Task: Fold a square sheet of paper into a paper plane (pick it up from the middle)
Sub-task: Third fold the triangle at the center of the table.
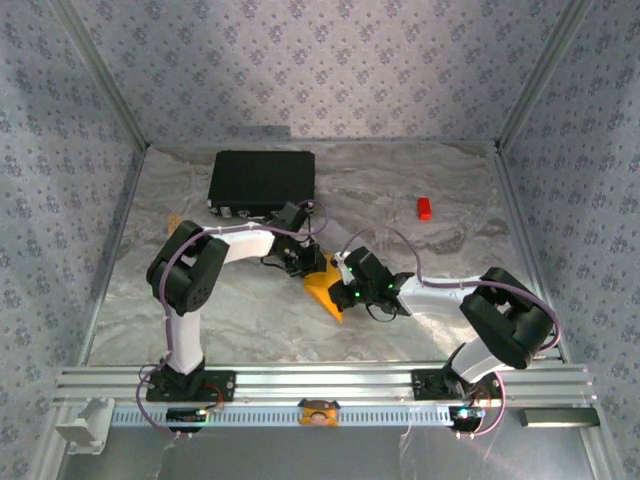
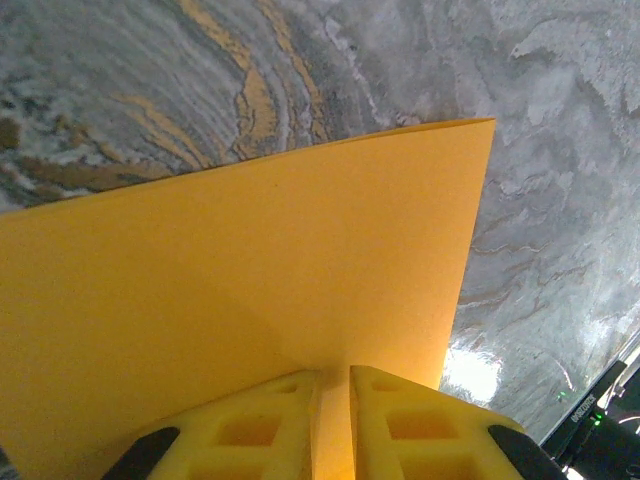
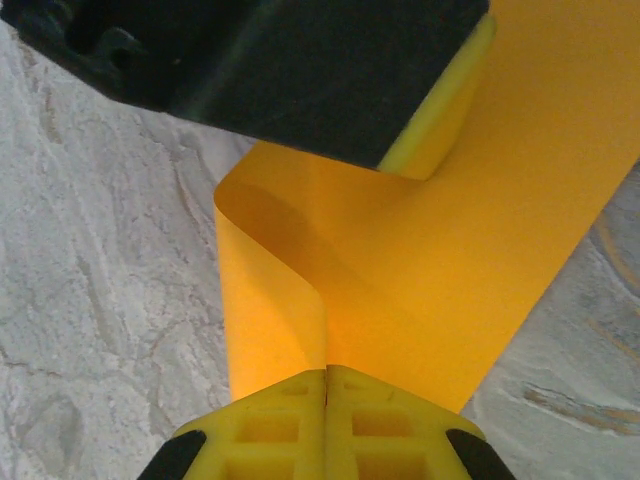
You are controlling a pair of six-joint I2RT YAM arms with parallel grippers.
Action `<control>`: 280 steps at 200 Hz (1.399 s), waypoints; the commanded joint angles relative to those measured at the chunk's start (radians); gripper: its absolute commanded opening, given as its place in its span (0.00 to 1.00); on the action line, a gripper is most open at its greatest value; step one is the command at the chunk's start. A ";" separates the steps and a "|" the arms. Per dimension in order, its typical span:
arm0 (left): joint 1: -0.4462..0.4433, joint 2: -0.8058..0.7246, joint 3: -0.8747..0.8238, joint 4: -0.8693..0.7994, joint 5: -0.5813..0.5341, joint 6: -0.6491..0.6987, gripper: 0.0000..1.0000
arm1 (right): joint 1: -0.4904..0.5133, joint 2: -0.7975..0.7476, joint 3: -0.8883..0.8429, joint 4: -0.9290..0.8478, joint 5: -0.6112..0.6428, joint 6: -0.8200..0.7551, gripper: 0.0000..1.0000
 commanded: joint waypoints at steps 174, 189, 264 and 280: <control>-0.020 0.014 -0.033 -0.025 -0.051 -0.009 0.17 | -0.030 0.054 0.026 0.006 -0.058 -0.021 0.00; -0.020 0.014 -0.035 -0.024 -0.051 -0.011 0.17 | -0.035 0.053 0.030 0.005 -0.064 -0.022 0.00; -0.020 0.011 -0.034 -0.024 -0.049 -0.013 0.17 | -0.049 0.057 0.039 -0.007 -0.085 -0.033 0.00; -0.020 0.012 -0.034 -0.024 -0.047 -0.013 0.17 | -0.049 0.061 0.037 -0.007 -0.090 -0.030 0.00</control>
